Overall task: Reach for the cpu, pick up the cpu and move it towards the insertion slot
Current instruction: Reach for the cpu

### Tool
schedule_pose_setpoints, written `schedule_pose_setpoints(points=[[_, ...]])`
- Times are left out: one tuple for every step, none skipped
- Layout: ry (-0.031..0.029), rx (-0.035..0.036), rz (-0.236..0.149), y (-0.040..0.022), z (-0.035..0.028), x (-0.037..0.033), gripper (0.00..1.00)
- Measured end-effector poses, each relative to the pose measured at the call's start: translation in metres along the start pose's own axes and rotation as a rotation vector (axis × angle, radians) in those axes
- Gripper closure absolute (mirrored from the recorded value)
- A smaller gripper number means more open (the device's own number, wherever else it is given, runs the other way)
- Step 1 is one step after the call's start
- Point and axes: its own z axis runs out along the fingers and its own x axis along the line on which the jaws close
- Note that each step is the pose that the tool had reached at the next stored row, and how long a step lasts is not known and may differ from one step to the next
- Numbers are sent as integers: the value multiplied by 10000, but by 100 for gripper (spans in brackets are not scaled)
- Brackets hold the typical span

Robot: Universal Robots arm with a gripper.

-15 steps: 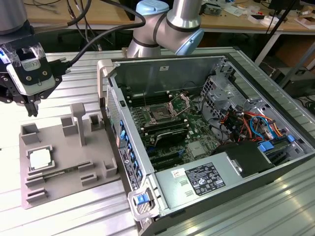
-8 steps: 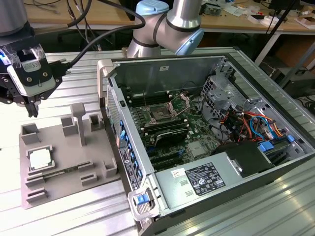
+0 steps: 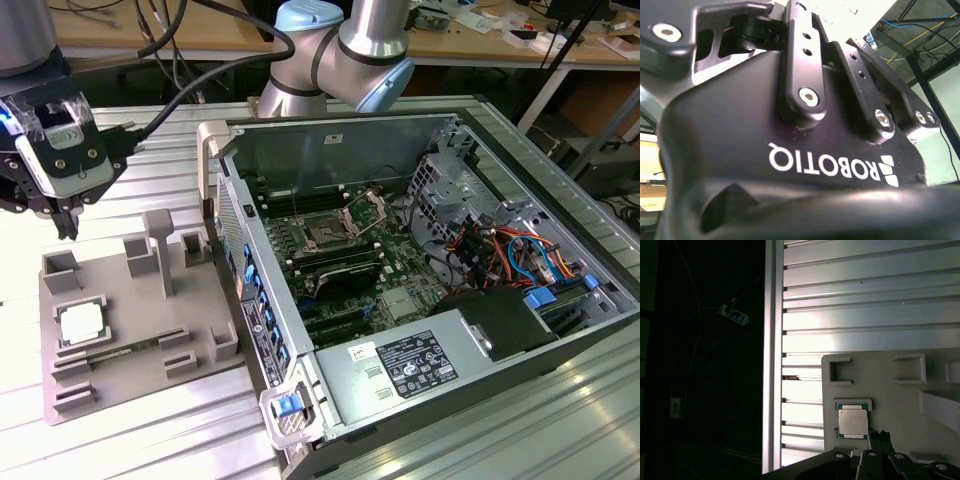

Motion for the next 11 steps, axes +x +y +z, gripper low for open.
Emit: schedule_pose_setpoints(points=[[0,0,0,0,2,0,89],[0,0,0,0,4,0,89],[0,1,0,0,5,0,89],[1,0,0,0,7,0,89],[0,0,0,0,9,0,89],[0,0,0,-1,12,0,89],[0,0,0,-1,14,0,89],[0,1,0,-1,17,0,89],[0,0,0,-1,20,0,89],[0,0,0,-1,22,0,89],[0,0,0,-1,26,0,89]])
